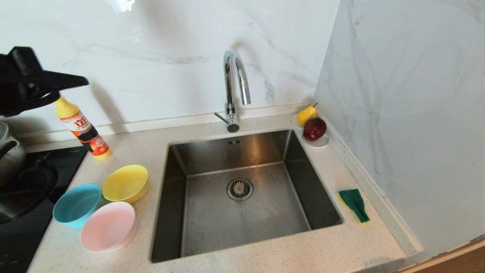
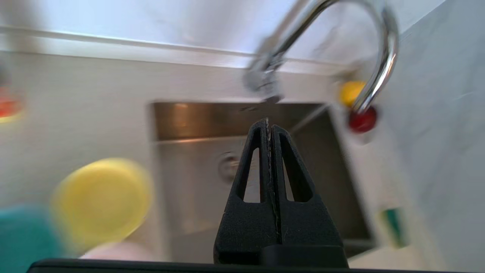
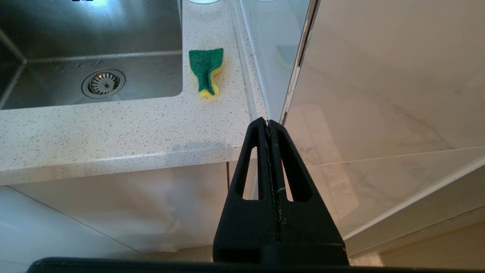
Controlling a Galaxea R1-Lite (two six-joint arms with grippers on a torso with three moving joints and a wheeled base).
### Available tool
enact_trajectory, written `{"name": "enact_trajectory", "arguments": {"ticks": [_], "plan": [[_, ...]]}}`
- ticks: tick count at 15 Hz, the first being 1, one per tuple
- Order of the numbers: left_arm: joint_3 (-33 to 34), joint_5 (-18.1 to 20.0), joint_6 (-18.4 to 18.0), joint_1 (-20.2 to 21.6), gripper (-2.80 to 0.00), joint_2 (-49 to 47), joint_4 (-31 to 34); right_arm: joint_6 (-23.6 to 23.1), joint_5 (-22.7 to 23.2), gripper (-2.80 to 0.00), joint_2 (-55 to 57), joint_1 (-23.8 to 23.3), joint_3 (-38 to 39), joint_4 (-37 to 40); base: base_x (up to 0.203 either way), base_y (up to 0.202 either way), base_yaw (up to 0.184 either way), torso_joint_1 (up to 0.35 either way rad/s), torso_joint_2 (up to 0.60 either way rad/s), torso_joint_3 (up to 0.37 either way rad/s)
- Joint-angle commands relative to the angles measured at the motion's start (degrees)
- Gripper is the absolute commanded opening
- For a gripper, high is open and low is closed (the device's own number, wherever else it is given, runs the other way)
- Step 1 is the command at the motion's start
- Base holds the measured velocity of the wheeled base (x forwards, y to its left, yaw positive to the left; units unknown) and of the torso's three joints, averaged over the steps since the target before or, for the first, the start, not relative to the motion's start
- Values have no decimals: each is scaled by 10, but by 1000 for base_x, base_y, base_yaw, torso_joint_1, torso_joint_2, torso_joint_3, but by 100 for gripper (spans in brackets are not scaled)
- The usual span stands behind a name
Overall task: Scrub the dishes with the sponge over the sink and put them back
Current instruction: Turn on the faucet
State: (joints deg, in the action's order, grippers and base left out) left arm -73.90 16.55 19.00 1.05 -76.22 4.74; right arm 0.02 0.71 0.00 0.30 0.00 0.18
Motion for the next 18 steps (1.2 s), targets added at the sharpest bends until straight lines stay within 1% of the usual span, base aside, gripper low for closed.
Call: {"name": "enact_trajectory", "arguments": {"ticks": [1,3,5,7,11,13,16,18], "plan": [[-83,26,27,0,-280,-153,0,1,0,-280,0,0,0,0,0,0,0,0,0,0],[-154,45,62,-1,-280,-235,-2,1,0,-280,0,0,0,0,0,0,0,0,0,0],[-210,53,98,-2,-280,-306,-19,0,1,-280,0,0,0,0,0,0,0,0,0,0],[-255,57,128,-17,-280,-352,-43,0,0,-280,0,0,0,0,0,0,0,0,0,0],[-331,55,133,-39,-280,-431,-58,0,1,-280,0,0,0,0,0,0,0,0,0,0],[-355,54,132,-45,-280,-461,-60,0,1,-280,0,0,0,0,0,0,0,0,0,0],[-357,54,132,-65,-280,-477,-83,0,1,-280,0,0,0,0,0,0,0,0,0,0],[-357,53,132,-80,-280,-486,-88,0,0,-280,0,0,0,0,0,0,0,0,0,0]]}}
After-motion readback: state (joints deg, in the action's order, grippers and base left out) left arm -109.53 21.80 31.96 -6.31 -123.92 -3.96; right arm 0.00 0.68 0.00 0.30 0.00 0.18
